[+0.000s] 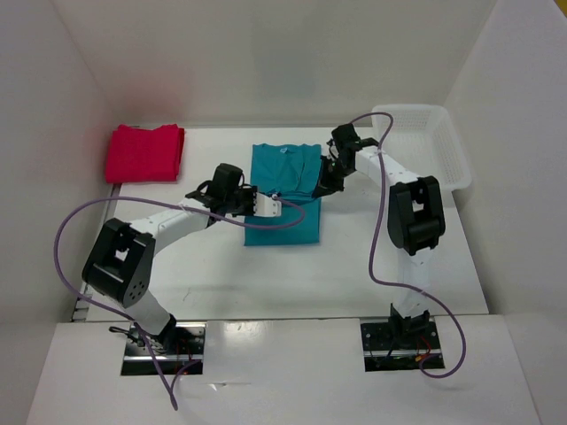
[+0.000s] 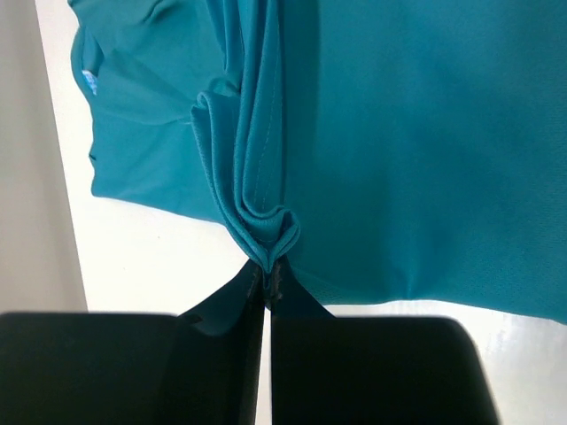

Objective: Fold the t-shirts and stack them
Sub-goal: Fold the folded rectangular tshirt in 1/3 of the way

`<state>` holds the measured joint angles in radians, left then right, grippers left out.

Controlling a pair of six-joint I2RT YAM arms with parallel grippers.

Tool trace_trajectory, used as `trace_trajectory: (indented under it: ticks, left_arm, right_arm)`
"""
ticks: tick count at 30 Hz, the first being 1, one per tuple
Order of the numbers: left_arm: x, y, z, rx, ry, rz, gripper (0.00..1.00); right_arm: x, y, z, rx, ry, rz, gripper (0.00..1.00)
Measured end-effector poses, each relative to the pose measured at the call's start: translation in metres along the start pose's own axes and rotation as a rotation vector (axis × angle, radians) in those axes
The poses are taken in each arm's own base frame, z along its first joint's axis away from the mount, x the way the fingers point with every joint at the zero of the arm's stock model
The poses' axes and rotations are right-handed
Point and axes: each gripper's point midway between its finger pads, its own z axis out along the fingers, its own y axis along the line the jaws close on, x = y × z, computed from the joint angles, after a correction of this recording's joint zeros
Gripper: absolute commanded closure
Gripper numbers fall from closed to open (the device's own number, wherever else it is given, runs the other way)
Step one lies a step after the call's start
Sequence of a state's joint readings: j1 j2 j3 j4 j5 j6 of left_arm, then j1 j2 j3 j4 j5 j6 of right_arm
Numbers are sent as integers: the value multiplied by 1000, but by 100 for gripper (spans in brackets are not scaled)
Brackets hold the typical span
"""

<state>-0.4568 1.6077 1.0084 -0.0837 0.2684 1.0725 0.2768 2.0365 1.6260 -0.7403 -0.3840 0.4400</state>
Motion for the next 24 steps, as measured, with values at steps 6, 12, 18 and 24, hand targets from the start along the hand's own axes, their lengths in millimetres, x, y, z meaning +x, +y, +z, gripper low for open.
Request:
trace_trajectory:
  ticks: [6,12,18,24]
  left_arm:
    - [9,7,20,-13,-8,-13,97]
    - [6,16,29,-35,-30,-1,97]
    - [11,15,33,-31,-25,-5,97]
    - [17,17,34,-49,1,19,49]
  right_arm:
    - [-11,-9,3,15,4,19,100]
    - [-18,-13,2,21,-6,26,95]
    - [-17,-25,20,36,31,41,79]
    - [-40,-34,27,38,9,43,39]
